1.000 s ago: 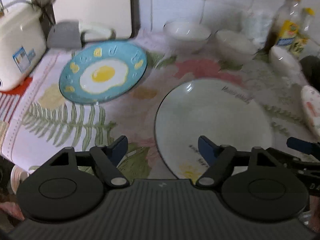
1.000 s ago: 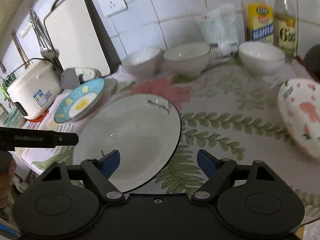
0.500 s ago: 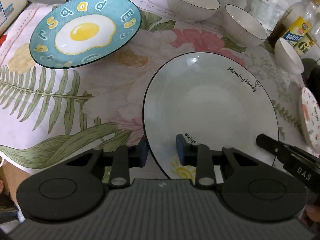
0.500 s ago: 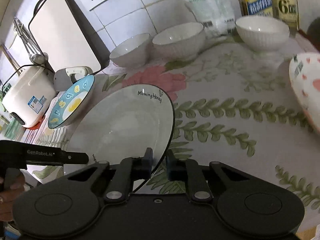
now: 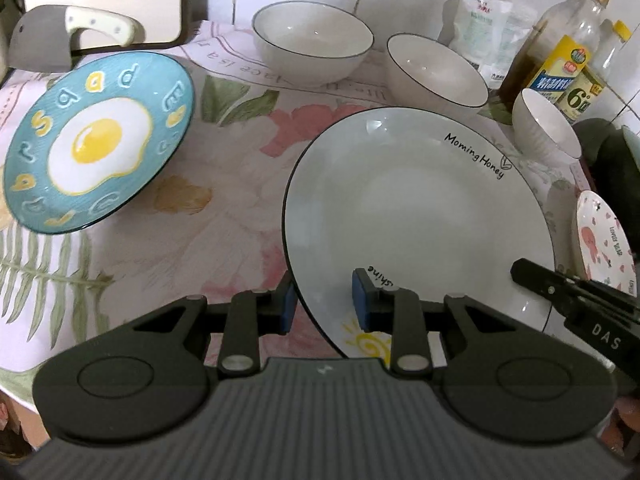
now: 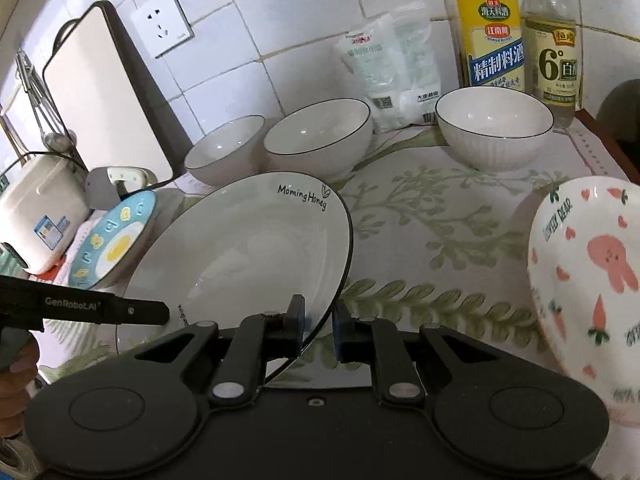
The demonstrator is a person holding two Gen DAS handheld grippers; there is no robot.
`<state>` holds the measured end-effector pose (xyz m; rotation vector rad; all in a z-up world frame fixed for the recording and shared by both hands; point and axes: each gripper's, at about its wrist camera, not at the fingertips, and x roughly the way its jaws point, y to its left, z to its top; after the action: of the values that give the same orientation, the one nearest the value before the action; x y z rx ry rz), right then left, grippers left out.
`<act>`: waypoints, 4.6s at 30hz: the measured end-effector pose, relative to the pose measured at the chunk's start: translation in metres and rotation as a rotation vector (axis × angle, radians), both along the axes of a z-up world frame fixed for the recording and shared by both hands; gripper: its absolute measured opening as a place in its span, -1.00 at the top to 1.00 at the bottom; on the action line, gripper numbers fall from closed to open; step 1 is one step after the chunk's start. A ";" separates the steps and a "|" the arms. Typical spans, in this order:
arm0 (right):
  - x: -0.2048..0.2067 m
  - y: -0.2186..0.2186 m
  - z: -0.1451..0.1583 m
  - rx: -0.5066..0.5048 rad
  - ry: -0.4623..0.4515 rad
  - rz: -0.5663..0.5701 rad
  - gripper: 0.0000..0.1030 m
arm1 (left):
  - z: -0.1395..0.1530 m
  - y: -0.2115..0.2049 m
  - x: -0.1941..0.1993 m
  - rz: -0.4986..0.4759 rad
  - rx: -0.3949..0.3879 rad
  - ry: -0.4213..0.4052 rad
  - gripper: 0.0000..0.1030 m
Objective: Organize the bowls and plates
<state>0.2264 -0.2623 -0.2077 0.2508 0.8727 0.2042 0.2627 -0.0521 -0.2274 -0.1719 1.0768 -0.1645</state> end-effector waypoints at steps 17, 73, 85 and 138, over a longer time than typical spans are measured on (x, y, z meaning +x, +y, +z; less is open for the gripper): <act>0.008 -0.001 0.002 -0.112 0.085 -0.022 0.36 | 0.004 -0.027 0.002 -0.016 0.104 0.050 -0.02; -0.164 -0.148 0.182 -0.248 -0.276 0.023 -0.41 | 0.190 -0.197 -0.113 -0.317 0.084 -0.130 -0.83; -0.129 -0.184 0.090 -0.263 -0.221 -0.117 -0.41 | 0.127 -0.249 -0.072 -0.283 0.023 -0.121 -0.79; -0.059 -0.236 0.002 -0.058 0.090 -0.184 0.38 | 0.004 -0.298 0.026 -0.172 0.074 0.106 0.49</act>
<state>0.1669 -0.4987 -0.2058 0.2859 0.9376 -0.0035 0.2888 -0.3501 -0.2236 -0.0207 1.2012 -0.2720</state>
